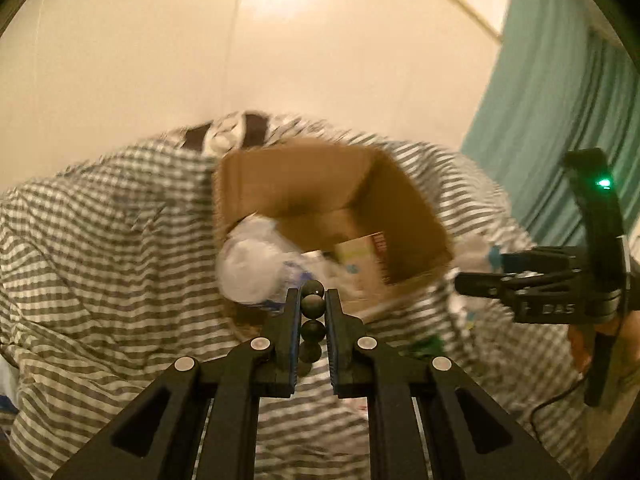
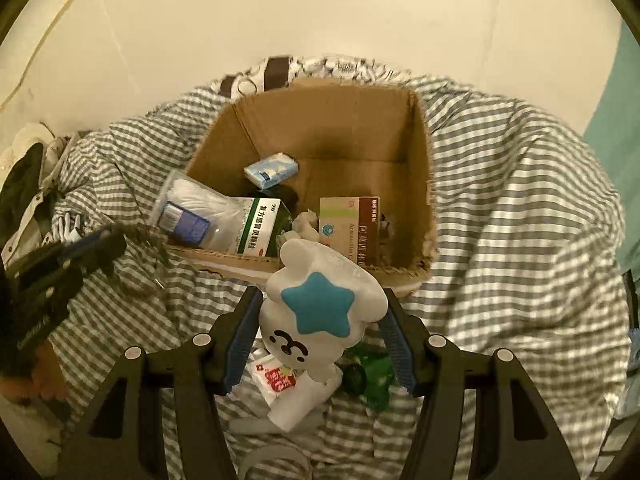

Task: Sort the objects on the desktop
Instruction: 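Drop the star toy into the box with the right tool while the left tool drops a bead bracelet, then grasp the white hair dryer with the left tool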

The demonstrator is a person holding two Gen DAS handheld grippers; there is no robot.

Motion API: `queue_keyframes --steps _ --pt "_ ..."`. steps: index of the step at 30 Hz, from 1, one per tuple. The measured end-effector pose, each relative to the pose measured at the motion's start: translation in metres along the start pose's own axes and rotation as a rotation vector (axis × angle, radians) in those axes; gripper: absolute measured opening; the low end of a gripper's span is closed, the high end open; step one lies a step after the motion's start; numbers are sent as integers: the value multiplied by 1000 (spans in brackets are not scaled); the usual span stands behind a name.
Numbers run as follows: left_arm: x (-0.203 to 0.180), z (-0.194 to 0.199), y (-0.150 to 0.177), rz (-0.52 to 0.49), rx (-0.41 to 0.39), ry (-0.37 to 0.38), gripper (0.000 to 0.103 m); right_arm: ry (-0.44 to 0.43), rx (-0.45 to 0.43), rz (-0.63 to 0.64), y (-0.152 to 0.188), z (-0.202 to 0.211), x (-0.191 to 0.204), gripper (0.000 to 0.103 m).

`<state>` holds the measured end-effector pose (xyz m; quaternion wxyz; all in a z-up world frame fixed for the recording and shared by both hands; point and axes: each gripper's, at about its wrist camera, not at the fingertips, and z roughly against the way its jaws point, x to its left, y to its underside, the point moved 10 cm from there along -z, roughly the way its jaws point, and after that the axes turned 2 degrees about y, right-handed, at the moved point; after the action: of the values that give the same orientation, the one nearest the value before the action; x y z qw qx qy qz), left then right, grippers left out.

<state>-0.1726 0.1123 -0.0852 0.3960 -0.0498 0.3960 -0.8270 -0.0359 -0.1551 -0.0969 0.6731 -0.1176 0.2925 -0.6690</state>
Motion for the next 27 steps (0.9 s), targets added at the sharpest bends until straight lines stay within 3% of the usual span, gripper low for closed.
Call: queue_keyframes --steps 5,11,17,19,20,21,22,23,27 --pt "20 -43 -21 12 38 0 11 -23 28 -40 -19 -37 -4 58" --pt "-1 -96 -70 -73 44 -5 11 -31 -6 -50 -48 -55 -9 58" --pt "-12 -135 -90 -50 57 18 13 6 -57 -90 -72 -69 -27 59" --pt "-16 -140 -89 -74 61 -3 21 11 -74 -113 -75 -68 -33 74" --pt "-18 -142 -85 -91 77 -20 44 9 -82 -127 -75 -66 -35 77" --pt "-18 -142 -81 -103 93 -40 74 7 -85 -137 -75 -61 -36 78" --pt "-18 -139 -77 -114 102 -67 83 10 -84 -145 -76 -57 -38 78" --pt "-19 -131 -74 -132 85 -95 88 16 -84 -148 -76 -51 -40 78" --pt "-22 -92 -58 -177 63 -137 91 68 -91 -143 -72 -13 -43 78"
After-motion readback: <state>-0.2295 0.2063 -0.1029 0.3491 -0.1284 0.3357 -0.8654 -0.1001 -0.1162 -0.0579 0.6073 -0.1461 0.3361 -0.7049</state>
